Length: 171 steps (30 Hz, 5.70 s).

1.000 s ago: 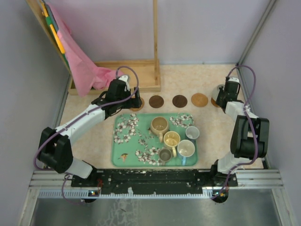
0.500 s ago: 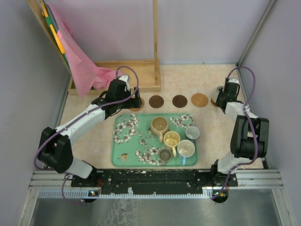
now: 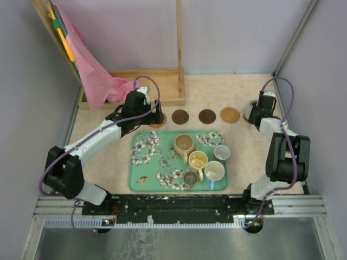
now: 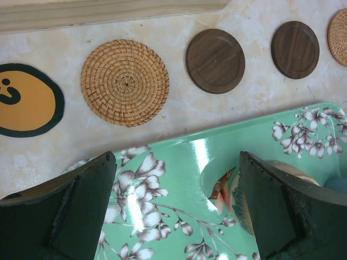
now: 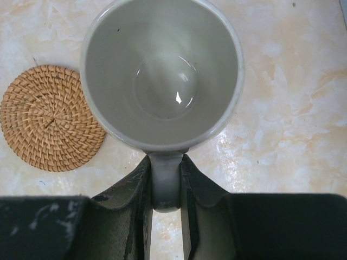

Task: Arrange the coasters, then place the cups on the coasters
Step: Place the cup on the coaster, then pick up the cup from the tray.

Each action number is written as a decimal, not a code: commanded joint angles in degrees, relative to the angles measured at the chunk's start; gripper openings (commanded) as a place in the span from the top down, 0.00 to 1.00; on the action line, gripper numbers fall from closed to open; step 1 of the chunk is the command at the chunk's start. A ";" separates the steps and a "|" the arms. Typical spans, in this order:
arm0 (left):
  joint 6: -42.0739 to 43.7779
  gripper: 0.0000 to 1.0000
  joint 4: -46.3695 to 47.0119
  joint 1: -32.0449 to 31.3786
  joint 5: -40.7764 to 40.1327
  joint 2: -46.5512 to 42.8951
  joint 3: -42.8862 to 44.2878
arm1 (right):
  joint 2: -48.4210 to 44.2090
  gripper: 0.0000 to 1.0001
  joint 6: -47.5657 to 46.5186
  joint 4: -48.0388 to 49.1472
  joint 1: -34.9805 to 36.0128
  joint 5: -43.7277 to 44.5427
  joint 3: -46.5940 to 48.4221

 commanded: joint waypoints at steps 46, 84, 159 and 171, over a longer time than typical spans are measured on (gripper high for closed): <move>-0.44 0.00 1.57 -0.31 0.65 -0.67 -0.74 | 0.40 0.76 0.63 5.84 -0.15 2.26 0.36; -0.59 0.00 1.67 -0.29 0.54 -1.36 -1.14 | -6.47 0.67 3.90 4.25 0.38 4.29 -3.28; -0.30 0.00 -0.48 -0.39 -1.31 0.41 0.62 | -36.68 0.71 46.64 -50.87 68.79 12.76 2.77; -0.49 0.00 0.08 -0.37 -1.12 0.63 0.36 | -40.34 0.75 55.96 -57.85 77.52 12.48 2.14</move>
